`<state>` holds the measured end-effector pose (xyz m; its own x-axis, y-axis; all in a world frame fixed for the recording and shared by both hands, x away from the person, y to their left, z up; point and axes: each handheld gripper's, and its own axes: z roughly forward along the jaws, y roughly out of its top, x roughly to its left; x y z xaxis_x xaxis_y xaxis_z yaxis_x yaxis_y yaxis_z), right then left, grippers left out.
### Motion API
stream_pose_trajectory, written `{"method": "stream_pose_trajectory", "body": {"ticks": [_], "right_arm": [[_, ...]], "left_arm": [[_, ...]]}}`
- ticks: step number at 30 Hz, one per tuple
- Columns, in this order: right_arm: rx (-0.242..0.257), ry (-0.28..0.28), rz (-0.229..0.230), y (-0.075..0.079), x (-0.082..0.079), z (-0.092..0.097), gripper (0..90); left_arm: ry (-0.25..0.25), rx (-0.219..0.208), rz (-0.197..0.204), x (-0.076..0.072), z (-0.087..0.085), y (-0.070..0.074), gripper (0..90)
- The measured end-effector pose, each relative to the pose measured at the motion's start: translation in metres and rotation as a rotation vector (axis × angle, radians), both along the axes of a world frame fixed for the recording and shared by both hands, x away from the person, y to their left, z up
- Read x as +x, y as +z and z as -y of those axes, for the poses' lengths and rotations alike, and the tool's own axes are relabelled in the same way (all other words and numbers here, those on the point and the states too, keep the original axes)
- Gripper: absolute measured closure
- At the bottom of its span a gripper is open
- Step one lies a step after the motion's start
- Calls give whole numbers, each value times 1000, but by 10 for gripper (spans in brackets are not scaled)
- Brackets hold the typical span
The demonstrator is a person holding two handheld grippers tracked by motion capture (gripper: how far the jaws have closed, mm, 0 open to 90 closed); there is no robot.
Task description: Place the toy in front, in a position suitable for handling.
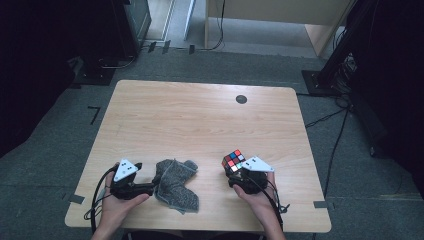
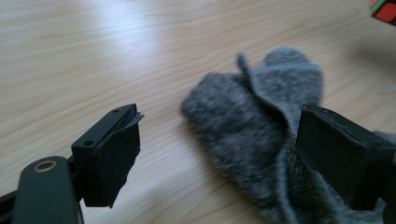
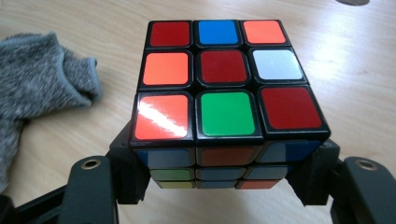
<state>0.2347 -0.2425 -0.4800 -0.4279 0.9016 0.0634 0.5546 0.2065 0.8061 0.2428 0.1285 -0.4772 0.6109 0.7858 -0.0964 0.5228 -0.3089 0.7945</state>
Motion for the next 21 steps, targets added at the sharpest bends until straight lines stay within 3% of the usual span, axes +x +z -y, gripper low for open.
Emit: {"method": "stream_pose_trajectory", "body": {"ticks": [6, 7, 8, 11, 15, 18, 19, 21], "right_arm": [[24, -18, -23, -2, -7, 5, 343], [53, -34, -33, -1, -9, 4, 344], [59, -30, -29, -1, -10, 4, 343], [38, -19, -15, -1, -13, 1, 343], [38, -16, -15, -3, -14, 4, 344], [51, -19, -31, -6, -12, 5, 344], [38, -7, -37, -9, -11, 2, 343], [21, 9, -41, -11, -11, -1, 343]], "left_arm": [[-114, 27, -11, 10, 20, 0, 141], [-123, 24, -7, 14, 22, 0, 152], [-125, -7, -21, 21, 25, -1, 152], [-138, -14, -21, 22, 29, -3, 152], [-208, 60, -2, 15, 33, -10, 151], [-256, 75, 0, 10, 36, -15, 151], [-278, 104, -4, 9, 40, -18, 151], [-286, 118, -12, 7, 42, -21, 151]]}}
